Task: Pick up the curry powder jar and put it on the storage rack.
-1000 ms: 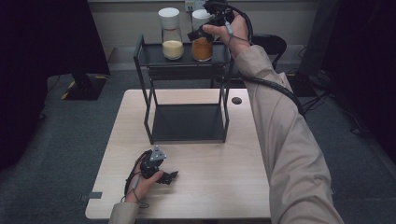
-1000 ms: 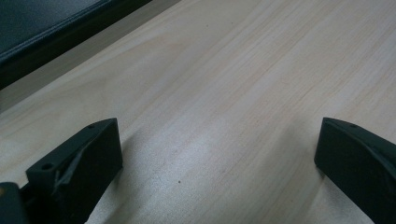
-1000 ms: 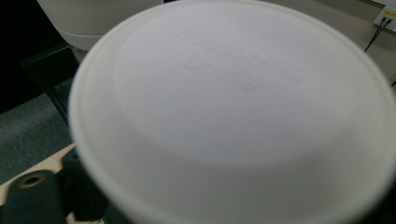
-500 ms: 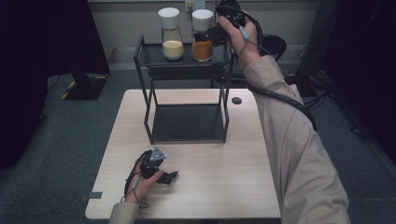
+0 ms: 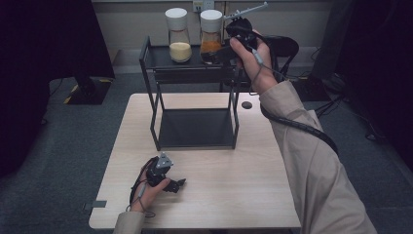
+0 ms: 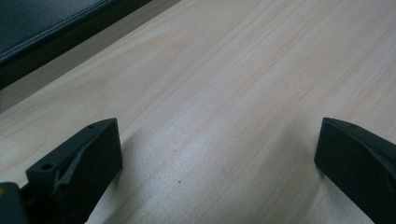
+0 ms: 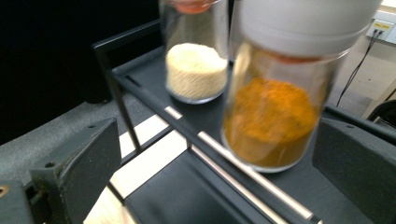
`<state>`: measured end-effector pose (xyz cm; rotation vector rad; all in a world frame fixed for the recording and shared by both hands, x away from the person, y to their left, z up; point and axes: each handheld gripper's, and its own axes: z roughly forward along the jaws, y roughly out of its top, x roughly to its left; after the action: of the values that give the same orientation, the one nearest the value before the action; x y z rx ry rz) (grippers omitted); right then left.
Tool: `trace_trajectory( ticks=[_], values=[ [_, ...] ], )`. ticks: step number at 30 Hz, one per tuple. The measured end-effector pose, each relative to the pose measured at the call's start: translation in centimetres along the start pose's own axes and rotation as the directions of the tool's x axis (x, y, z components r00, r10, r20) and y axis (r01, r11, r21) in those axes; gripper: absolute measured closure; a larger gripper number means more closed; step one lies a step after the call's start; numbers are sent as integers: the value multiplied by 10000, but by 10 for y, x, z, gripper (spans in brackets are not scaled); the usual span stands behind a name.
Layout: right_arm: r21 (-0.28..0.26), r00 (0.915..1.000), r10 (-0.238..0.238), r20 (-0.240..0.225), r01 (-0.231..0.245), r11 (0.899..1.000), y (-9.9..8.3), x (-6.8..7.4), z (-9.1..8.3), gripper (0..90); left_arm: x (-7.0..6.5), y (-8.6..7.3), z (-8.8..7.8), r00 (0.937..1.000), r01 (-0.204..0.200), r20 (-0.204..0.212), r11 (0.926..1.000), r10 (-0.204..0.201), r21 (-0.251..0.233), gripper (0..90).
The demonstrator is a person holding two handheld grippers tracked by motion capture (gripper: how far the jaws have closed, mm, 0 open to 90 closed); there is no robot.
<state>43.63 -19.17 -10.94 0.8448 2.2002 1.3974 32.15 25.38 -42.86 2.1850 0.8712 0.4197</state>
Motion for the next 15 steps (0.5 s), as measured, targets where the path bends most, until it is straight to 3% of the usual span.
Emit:
trace_trajectory(
  ticks=[15],
  values=[
    [-282, 9989, 36, -469, -49, 9996, -41, 15, -6, 3, 0, 0, 0, 10000, -7, -27, 10000, 7, -30, 2]
  ],
)
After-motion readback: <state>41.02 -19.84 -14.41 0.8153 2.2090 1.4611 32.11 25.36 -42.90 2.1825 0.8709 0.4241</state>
